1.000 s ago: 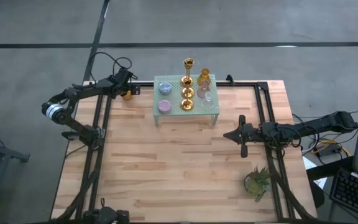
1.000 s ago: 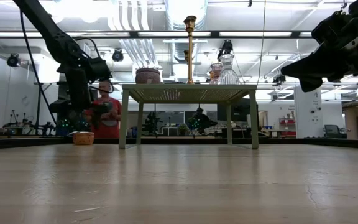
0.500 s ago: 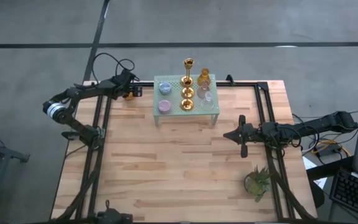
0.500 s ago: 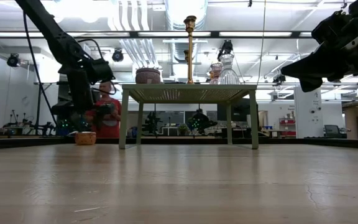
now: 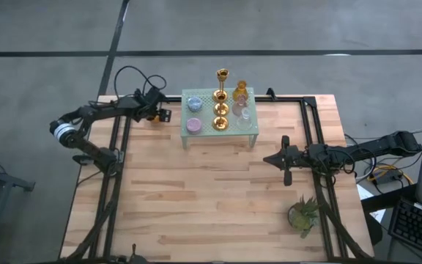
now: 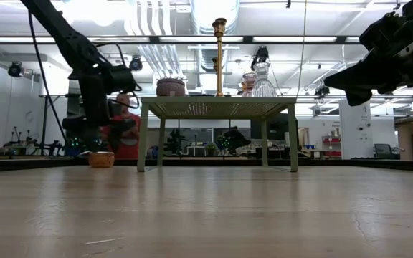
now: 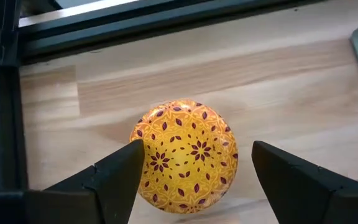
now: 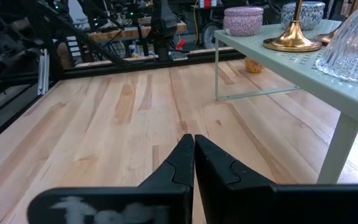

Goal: Pick & Place candle stick holders
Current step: Put the yellow scented candle on the shelf

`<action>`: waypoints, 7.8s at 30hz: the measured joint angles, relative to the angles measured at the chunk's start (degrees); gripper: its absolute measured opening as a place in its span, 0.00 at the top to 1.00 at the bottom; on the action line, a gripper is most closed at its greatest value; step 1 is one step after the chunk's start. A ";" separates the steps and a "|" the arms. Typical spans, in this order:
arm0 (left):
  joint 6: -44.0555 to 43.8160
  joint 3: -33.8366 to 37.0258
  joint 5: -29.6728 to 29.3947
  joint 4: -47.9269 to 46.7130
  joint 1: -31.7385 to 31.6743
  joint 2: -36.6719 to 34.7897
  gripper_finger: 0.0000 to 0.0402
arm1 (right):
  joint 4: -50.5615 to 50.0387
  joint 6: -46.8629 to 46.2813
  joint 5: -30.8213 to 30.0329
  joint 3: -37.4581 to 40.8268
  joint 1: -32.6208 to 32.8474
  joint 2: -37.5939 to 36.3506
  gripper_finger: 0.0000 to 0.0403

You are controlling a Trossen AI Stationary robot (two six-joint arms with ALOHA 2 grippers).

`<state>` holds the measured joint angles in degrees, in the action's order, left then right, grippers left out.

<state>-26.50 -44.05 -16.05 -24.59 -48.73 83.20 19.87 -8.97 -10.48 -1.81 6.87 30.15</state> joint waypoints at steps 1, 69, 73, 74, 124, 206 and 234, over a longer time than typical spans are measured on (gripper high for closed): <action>-0.07 -0.19 -0.76 -0.35 0.41 -0.18 0.25 | -0.01 0.00 -0.02 0.00 -0.01 0.00 0.98; 3.11 3.49 -10.10 -5.24 0.49 -2.12 0.25 | -0.01 0.00 -0.02 -0.01 -0.02 0.00 0.98; 2.73 3.50 -10.00 -7.19 0.52 -2.15 0.25 | -0.01 0.00 0.00 -0.01 -0.02 0.00 0.98; 2.36 3.51 -9.99 -7.76 0.52 -2.15 0.25 | -0.01 0.00 -0.02 0.01 0.00 0.00 0.98; 6.62 3.14 11.10 -19.77 1.55 -20.84 0.03 | -0.01 0.00 -0.02 0.01 -0.02 0.00 0.98; 4.19 12.53 7.21 -5.45 2.35 -20.77 0.23 | -0.01 0.00 -0.02 -0.01 0.00 0.00 0.98; 10.42 -23.34 9.17 -8.53 2.47 -5.71 0.23 | -0.01 0.00 -0.01 -0.01 -0.01 0.00 0.98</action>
<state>-16.08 -67.39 -6.88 -33.13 -46.26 77.49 19.86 -8.97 -10.49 -1.83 6.87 30.15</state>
